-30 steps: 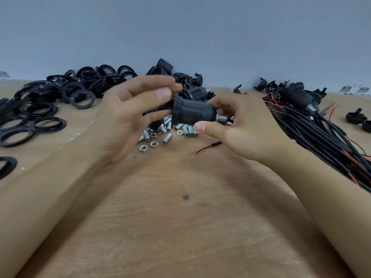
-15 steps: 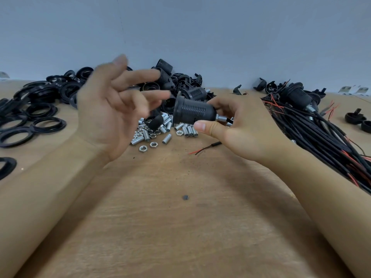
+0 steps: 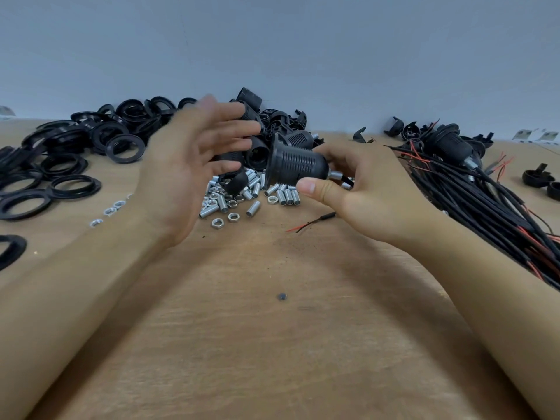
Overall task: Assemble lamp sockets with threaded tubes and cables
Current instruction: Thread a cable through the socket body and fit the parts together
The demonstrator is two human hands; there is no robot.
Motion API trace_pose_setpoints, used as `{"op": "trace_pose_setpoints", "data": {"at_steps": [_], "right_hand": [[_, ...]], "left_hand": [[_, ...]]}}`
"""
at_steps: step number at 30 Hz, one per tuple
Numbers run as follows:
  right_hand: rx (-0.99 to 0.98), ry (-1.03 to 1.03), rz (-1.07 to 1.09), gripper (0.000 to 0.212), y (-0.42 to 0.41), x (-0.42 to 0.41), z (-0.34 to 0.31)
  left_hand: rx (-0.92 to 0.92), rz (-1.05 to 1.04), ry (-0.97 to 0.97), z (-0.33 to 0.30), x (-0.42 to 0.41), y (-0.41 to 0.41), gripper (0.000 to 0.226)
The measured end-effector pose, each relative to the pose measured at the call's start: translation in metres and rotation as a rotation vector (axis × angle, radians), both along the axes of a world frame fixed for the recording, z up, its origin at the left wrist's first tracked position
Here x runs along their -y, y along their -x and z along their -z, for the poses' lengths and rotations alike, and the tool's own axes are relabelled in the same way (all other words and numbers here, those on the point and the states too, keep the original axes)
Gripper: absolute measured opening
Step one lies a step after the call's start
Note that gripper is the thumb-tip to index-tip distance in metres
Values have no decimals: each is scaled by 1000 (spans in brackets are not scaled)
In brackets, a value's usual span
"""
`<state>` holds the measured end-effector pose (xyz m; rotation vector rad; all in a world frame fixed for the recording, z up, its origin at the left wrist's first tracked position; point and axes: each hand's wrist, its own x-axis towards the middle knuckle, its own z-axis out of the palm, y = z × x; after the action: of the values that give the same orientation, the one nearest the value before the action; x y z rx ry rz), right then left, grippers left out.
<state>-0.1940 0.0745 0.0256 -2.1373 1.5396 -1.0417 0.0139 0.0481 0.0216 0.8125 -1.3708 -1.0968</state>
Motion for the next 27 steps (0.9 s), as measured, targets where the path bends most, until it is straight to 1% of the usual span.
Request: {"op": "trace_pose_setpoints", "data": {"at_steps": [2, 3, 6, 7, 8, 11, 14, 15, 18, 20, 22, 24, 25, 27], "right_hand": [[-23, -12, -18, 21, 1, 0, 1], [-38, -13, -20, 21, 1, 1, 2], [-26, -4, -15, 20, 1, 2, 4], [-6, 1, -11, 19, 1, 2, 4], [11, 7, -8, 19, 1, 3, 4], [31, 13, -23, 17, 1, 2, 4], [59, -7, -52, 19, 1, 1, 4], [59, -7, -58, 19, 1, 1, 4], [38, -3, -63, 20, 1, 1, 4], [15, 1, -53, 18, 1, 1, 4], [1, -6, -49, 15, 1, 1, 5], [-15, -10, -44, 14, 0, 1, 5], [-19, -10, -42, 14, 0, 1, 6], [-20, -10, -37, 14, 0, 1, 6]], "left_hand": [[52, 42, 6, 2, -2, 5, 47], [20, 73, 19, 2, -3, 5, 46], [-237, 185, -14, -5, -5, -5, 49], [-288, 195, -35, -7, -5, -9, 51], [-301, 174, -53, -8, -4, -11, 51], [-224, 74, -87, -4, 0, -9, 43], [-113, 61, -82, 1, 2, -5, 36], [-77, 66, -80, 1, 1, -5, 38], [3, 99, -88, 4, 1, -2, 53], [-8, 155, -80, 2, -1, -1, 55], [-115, 196, -61, -1, -3, -2, 51], [-237, 177, -61, -3, -3, -7, 49], [-250, 143, -69, -4, -2, -8, 48], [-161, 75, -73, -2, 1, -6, 45]]}}
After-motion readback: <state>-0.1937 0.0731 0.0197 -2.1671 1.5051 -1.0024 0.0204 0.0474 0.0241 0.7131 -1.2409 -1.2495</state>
